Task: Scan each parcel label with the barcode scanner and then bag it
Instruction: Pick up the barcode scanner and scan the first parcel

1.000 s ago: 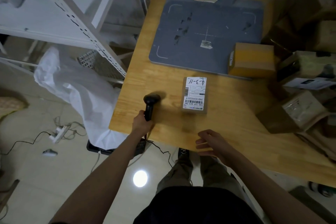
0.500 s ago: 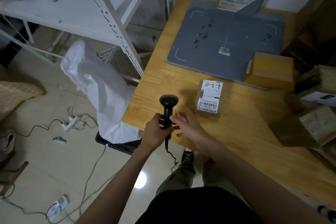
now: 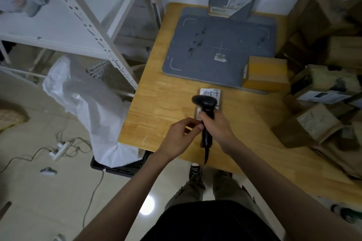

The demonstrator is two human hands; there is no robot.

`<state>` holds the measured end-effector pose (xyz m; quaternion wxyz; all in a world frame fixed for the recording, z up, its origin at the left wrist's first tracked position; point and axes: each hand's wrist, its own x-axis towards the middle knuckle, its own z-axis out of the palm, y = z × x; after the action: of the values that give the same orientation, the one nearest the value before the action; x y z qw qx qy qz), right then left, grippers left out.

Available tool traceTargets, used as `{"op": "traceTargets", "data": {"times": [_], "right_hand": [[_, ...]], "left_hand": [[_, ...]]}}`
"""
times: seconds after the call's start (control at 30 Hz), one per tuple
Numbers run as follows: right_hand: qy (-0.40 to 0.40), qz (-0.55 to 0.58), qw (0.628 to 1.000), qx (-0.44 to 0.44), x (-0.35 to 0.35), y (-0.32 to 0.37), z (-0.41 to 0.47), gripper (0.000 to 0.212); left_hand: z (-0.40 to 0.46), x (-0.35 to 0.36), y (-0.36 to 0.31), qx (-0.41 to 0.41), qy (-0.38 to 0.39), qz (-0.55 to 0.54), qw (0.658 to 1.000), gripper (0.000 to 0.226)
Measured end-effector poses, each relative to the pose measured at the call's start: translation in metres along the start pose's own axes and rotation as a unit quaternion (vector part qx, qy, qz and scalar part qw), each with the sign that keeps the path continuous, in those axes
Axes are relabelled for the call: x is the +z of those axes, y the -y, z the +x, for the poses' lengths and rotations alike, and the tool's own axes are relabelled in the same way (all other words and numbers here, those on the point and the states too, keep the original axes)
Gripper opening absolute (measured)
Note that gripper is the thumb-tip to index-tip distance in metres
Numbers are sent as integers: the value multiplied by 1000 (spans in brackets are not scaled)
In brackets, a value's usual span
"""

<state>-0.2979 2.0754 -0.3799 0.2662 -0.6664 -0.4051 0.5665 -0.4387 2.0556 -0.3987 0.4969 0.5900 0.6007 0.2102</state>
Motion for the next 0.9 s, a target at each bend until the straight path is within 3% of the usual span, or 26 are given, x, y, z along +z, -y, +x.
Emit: {"op": "traceTargets", "data": {"times": [0.1, 0.27, 0.37, 0.47, 0.63, 0.9], "right_hand": [[-42, 32, 999, 6, -28, -9, -2, 8], [-91, 55, 994, 19, -65, -24, -6, 9], [-119, 62, 991, 29, -83, -35, -8, 10], [-134, 83, 987, 35, -95, -41, -10, 6], [-130, 92, 987, 25, -109, -40, -10, 7], [0, -83, 993, -89, -123, -2, 0, 13]], "left_hand": [[24, 15, -1, 0, -34, 80, 996, 39], [69, 51, -3, -125, -35, 217, 967, 99], [85, 74, -1, -179, -39, 231, 956, 125], [89, 89, 2, -188, -71, 185, 962, 124], [94, 91, 0, -126, -103, 173, 971, 111], [90, 24, 5, 42, -65, 199, 977, 108]]}}
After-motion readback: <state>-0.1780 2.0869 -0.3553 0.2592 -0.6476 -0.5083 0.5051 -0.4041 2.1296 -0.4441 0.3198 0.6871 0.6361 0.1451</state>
